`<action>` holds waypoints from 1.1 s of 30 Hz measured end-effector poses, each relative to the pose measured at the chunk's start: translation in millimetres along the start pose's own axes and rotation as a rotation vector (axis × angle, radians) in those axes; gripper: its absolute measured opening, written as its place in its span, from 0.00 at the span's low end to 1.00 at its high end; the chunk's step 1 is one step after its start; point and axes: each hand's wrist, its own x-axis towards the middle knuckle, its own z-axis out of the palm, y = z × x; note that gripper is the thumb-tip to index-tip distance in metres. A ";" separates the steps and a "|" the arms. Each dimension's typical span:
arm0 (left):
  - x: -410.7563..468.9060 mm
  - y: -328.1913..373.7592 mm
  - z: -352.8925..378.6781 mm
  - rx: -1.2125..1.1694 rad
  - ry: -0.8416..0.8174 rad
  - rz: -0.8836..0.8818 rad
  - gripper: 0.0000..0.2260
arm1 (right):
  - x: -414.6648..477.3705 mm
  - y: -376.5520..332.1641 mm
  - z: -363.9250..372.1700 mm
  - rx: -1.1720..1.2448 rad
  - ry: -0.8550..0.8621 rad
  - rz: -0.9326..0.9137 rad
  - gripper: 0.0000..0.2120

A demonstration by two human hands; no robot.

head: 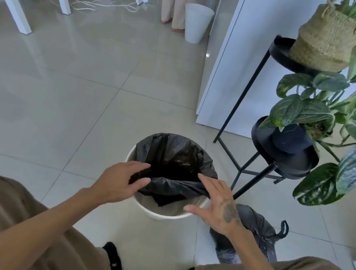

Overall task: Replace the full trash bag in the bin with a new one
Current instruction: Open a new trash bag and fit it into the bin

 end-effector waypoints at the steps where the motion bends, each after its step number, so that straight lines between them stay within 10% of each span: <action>1: 3.8 3.2 -4.8 -0.031 -0.035 -0.009 0.24 | 2.7 -2.1 -3.5 -0.051 -0.105 0.008 0.50; 8: 1.7 -0.6 -16.3 -0.035 -0.143 -0.047 0.26 | 1.9 0.3 -1.3 -0.201 -0.311 0.001 0.55; 14: -8.2 -1.4 -16.5 0.001 -0.160 -0.042 0.26 | -6.5 8.3 15.9 -0.334 0.141 -0.244 0.28; 20: -28.6 2.6 -7.9 -0.037 -0.113 0.042 0.31 | -25.4 2.1 30.2 -0.346 0.246 -0.287 0.17; 33: -38.0 3.0 -9.4 0.077 -0.506 -0.142 0.38 | -39.5 -15.9 33.4 -0.135 -0.223 0.089 0.18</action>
